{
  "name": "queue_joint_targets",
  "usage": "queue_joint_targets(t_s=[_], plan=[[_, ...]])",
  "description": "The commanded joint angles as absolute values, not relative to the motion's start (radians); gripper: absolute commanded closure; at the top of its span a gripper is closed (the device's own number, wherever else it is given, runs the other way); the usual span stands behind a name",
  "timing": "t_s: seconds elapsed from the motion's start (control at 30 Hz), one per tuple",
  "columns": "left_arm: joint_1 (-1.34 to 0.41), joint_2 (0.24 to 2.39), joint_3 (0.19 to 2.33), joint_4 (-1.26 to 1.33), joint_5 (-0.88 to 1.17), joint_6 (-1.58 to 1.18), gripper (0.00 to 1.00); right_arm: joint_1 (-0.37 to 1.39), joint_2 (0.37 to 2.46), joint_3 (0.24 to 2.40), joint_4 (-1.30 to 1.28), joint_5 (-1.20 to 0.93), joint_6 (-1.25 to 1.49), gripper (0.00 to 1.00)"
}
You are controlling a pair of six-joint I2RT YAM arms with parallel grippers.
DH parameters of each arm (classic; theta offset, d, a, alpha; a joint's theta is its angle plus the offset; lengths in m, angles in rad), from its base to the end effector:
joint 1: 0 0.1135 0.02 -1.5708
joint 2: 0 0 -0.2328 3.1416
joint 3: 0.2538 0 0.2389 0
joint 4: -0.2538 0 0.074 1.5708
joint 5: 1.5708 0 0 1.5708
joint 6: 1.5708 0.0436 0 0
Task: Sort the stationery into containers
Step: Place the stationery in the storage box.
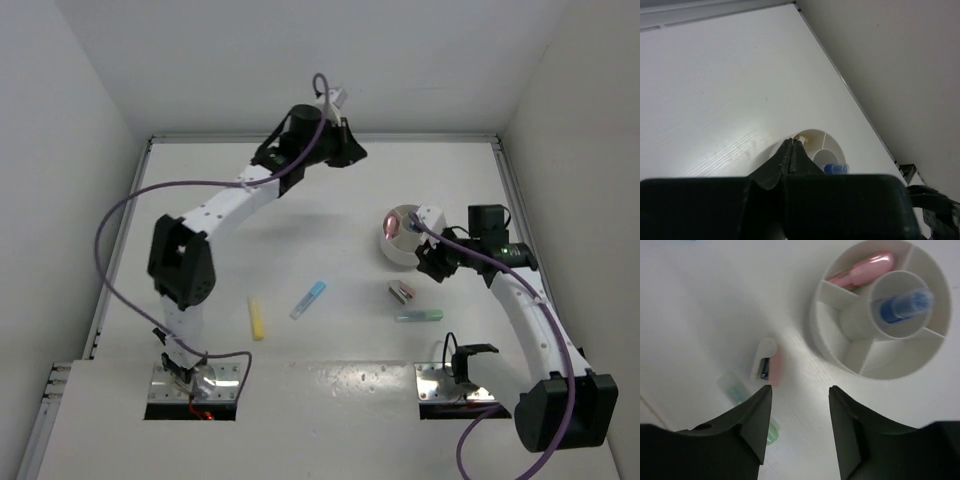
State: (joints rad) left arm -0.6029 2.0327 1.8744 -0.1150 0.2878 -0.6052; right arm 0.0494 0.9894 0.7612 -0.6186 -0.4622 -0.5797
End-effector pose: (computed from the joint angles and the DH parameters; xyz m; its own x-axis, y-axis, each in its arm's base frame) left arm 0.3826 -0.2784 0.3134 -0.6202 -0.2353 -0.7483 0.5058 0.6092 -0.6108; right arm 0.2046 0.0296 0.2295 -0.4402 -0.5127 -0.7372 -0.6937 0.7155 -0.0833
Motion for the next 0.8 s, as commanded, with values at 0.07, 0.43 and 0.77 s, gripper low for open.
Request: queue_joint_targets(t_s=[0.07, 0.43, 0.77], plan=[[-0.571, 1.714, 1.585, -0.121, 0.2, -0.531, 1.0, 0.063, 1.06, 0.831, -0.96, -0.687, -0.912, 0.69], [-0.408, 1.191, 0.967, -0.242, 0.141, -0.427, 0.23, 0.11, 1.056, 0.557, -1.013, -0.566, -1.281, 0.41], [-0.281, 1.223, 0.922, -0.196, 0.331, -0.425, 0.23, 0.13, 1.008, 0.41, -0.729, -0.476, -1.184, 0.43]])
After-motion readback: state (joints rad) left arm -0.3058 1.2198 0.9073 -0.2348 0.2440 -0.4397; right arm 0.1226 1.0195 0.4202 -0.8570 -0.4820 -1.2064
